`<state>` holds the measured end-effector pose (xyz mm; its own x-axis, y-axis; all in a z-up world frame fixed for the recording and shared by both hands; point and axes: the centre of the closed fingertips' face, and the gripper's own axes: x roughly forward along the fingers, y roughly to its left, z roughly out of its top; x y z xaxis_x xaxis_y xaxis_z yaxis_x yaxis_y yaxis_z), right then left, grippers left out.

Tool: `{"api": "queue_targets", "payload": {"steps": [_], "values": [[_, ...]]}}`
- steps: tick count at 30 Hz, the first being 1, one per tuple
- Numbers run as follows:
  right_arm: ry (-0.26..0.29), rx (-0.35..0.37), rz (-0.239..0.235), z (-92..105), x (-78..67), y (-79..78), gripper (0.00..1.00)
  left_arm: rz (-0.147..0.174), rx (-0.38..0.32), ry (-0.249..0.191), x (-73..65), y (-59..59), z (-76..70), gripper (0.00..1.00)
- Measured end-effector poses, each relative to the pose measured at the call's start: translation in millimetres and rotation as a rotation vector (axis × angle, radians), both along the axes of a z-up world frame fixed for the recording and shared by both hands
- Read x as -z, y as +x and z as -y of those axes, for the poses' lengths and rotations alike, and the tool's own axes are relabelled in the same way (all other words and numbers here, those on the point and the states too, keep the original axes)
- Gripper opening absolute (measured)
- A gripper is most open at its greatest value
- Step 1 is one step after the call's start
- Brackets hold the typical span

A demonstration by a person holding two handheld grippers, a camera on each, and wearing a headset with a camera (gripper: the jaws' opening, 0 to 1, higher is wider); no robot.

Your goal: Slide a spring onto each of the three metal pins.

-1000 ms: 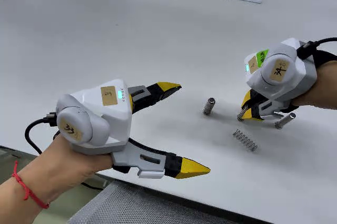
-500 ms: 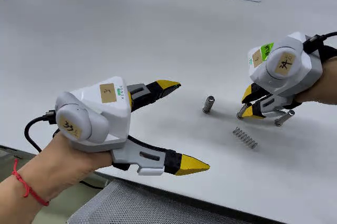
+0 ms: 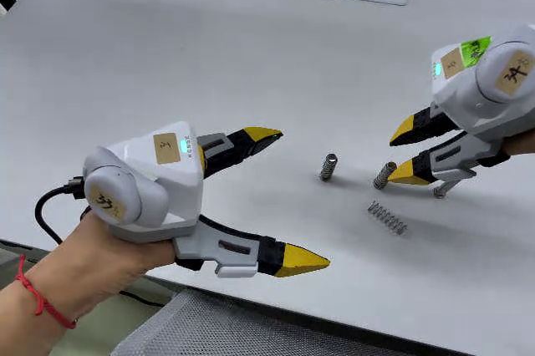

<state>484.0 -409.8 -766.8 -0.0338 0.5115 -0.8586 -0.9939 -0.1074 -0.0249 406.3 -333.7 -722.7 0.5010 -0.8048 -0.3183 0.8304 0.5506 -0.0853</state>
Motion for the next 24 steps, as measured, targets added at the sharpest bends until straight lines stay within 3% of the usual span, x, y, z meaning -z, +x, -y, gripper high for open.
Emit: {"api": "queue_targets", "payload": {"steps": [5,8,12,24], "values": [[0.087,0.054,-0.01,9.0,-14.9,3.6,0.36,0.008,0.007,0.018,-3.2,-0.5,-0.2,0.94],[0.116,0.073,-0.011,18.1,-23.0,1.9,0.39,0.011,0.01,0.024,-5.8,-0.5,0.3,0.94],[0.2,0.126,-0.033,27.5,-38.3,-3.5,0.46,0.018,0.021,0.037,-8.7,0.1,2.4,0.94],[0.335,0.192,-0.041,71.2,-46.4,-16.0,0.71,0.041,0.076,0.094,-14.7,-0.2,13.1,0.92]]}}
